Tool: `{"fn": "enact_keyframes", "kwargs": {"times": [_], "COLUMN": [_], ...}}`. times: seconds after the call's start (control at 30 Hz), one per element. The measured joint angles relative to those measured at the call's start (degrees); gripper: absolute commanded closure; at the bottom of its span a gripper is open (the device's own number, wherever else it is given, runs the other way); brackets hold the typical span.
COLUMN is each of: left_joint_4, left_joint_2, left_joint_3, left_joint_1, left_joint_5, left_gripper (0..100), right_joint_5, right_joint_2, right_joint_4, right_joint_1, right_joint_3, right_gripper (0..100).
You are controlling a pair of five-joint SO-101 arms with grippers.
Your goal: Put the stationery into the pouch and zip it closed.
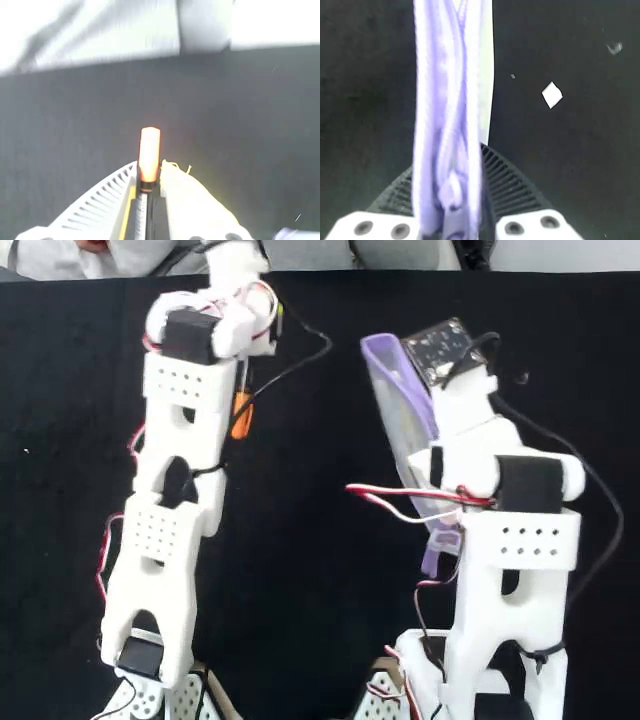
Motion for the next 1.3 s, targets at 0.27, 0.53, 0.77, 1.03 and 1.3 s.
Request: {"fn": "enact_keyframes", "kwargs": {"times": [0.27, 0.53, 0.77, 1.03, 1.3], "left_joint_4": [0.0, -5.8, -12.7, -16.6, -16.7], "left_joint_2": [-15.7, -21.5, -21.5, -18.6, -9.6], "left_joint_3": [-0.1, -0.1, -0.1, -0.1, -0.1], "left_joint_1": [0.0, 5.5, 9.5, 12.0, 11.9], "left_joint_5": [13.1, 22.1, 32.4, 39.2, 36.2], "left_gripper": [97, 97, 97, 97, 97], "right_joint_5": [-5.7, -5.8, -5.8, -5.4, -4.9], "right_joint_2": [0.0, 0.0, 0.0, -6.7, -9.3], "right_joint_4": [-2.3, -2.3, -2.3, -2.3, -2.2], "right_joint_1": [-4.2, -4.2, -4.2, -4.6, -4.6], "right_joint_3": [-0.1, -0.1, -0.1, 1.2, 2.8], "right_gripper": [98.8, 98.8, 98.8, 98.8, 98.8]}}
